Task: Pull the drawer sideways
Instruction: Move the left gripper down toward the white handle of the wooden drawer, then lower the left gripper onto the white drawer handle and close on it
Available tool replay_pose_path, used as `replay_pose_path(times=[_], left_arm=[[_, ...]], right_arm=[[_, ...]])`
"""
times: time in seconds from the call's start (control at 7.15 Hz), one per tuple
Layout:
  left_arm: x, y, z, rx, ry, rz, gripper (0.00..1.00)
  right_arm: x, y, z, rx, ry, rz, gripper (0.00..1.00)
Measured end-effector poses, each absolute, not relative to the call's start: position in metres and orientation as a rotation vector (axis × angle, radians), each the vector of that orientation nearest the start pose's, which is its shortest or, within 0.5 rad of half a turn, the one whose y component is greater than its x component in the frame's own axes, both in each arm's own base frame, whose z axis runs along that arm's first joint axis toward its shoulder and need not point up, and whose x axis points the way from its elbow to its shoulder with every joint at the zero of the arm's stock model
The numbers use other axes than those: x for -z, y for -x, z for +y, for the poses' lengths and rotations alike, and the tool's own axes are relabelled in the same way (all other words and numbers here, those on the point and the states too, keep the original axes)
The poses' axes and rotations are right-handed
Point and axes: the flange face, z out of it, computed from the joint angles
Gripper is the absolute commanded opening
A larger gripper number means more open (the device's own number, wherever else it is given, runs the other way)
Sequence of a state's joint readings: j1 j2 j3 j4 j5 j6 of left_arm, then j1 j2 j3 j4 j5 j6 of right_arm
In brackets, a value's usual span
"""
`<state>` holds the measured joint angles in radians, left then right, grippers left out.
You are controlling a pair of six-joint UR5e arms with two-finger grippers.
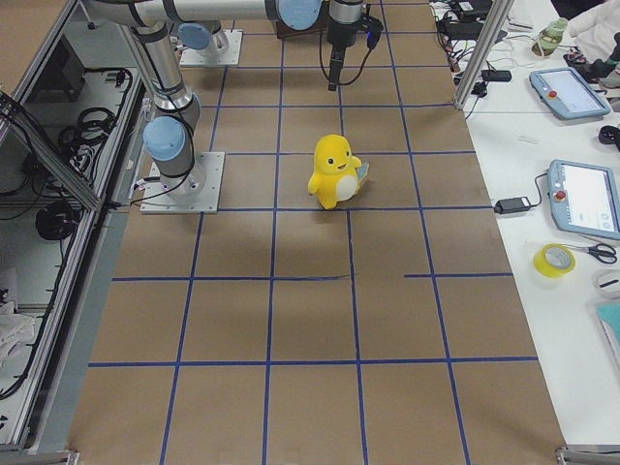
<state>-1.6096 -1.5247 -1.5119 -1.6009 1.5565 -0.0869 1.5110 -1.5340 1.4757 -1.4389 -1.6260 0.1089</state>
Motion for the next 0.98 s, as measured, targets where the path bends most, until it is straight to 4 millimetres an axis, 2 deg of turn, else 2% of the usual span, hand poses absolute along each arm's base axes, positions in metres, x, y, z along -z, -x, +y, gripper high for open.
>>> replay_pose_path(times=[0.28, 0.42, 0.7, 0.98], left_arm=[[-0.522, 0.153, -0.477, 0.067, 0.083, 3.155, 1.00], [-0.502, 0.157, -0.481, 0.005, 0.068, 3.145, 1.00], [-0.439, 0.176, -0.490, -0.146, -0.024, 3.028, 1.00], [-0.371, 0.187, -0.495, -0.295, -0.107, 2.806, 1.00]], right_arm=[[-0.504, -0.098, -0.506, -0.116, -0.266, 3.185, 1.00], [-0.504, -0.098, -0.506, -0.116, -0.266, 3.185, 1.00], [-0.504, -0.098, -0.506, -0.116, -0.266, 3.185, 1.00], [-0.503, -0.097, -0.506, -0.116, -0.267, 3.185, 1.00]])
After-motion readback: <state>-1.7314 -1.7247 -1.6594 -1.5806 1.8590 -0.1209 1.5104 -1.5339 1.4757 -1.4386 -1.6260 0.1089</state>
